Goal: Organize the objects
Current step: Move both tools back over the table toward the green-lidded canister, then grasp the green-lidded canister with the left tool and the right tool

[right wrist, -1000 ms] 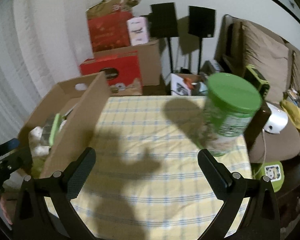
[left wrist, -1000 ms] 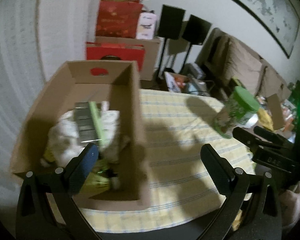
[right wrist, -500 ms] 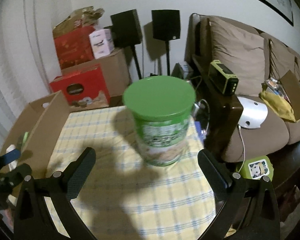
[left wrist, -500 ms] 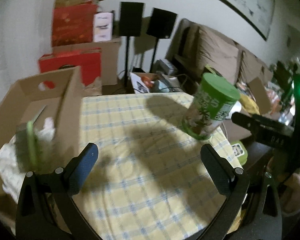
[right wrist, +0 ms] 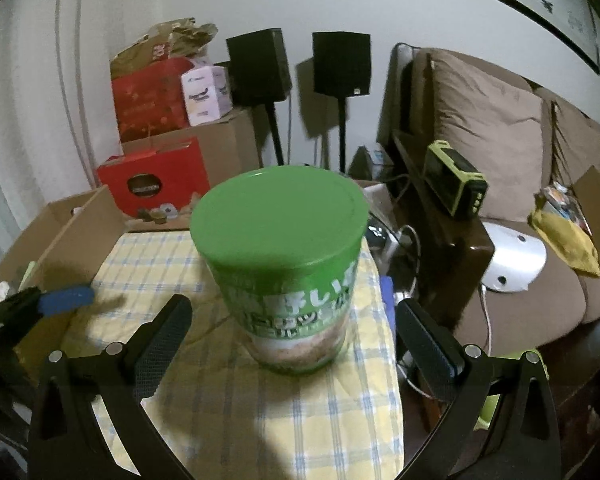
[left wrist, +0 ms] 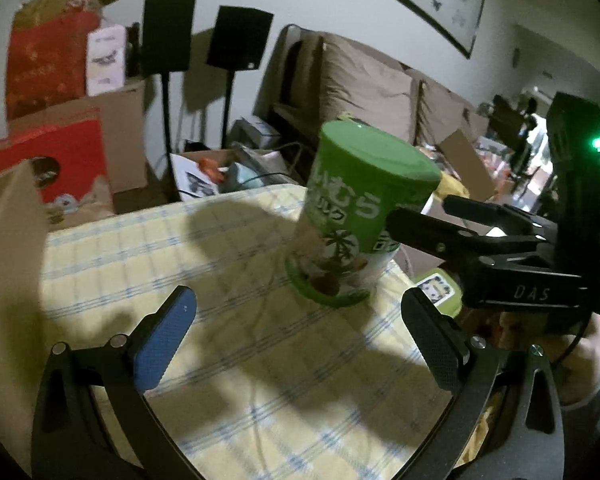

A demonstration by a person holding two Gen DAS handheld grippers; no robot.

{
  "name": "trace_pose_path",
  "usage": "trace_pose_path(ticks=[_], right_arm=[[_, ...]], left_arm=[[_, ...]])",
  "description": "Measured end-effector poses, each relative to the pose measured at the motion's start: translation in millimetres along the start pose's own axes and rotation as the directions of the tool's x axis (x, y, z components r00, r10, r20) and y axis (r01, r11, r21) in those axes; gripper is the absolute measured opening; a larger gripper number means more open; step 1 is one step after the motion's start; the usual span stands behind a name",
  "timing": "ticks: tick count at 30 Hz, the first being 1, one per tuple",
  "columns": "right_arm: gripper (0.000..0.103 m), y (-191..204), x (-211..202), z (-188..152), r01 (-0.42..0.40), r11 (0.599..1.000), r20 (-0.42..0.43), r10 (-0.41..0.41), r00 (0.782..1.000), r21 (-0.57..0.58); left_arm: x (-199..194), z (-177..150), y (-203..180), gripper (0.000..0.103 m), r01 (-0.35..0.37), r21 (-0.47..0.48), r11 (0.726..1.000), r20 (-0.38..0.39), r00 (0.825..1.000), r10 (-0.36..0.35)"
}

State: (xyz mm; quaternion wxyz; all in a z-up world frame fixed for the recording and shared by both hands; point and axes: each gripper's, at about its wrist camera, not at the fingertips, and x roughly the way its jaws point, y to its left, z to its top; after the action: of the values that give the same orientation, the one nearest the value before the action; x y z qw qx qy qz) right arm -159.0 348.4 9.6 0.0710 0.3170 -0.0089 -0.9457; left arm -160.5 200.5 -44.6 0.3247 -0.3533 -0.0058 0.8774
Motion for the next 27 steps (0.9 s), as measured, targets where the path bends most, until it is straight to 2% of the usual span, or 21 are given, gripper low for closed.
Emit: trace_pose_path(ticks=[8,14,17,27], right_arm=[[0.103,-0.8,24.3,12.4,-0.016,0.999,-0.005,0.016,1.000,-0.042],[0.103,1.8,40.6,17.6,-0.038,0.998,-0.010,0.038,0.999,-0.058],[0.103,3.9,47.4,17.8,-0.045,0.997,-0.011,0.044,0.999,-0.069],[0.103,-1.6,59.9,19.5,-0.096,0.992,-0.023,0.094,0.995,-0.078]], left_arm=[[38.7,6.0,-4.2,0.103,0.062,0.024,0.998,0.010,0.998,-0.062],[56.6,8.0,-15.7,0.103,0.072,0.100,0.992,0.052,0.996,-0.078],[65.7,9.9,-21.5,0.103,0.053,0.145,0.988,0.059,0.996,-0.062],[84.8,25.4,-24.7,0.103,0.093,0.162,0.982,0.052,0.993,-0.102]])
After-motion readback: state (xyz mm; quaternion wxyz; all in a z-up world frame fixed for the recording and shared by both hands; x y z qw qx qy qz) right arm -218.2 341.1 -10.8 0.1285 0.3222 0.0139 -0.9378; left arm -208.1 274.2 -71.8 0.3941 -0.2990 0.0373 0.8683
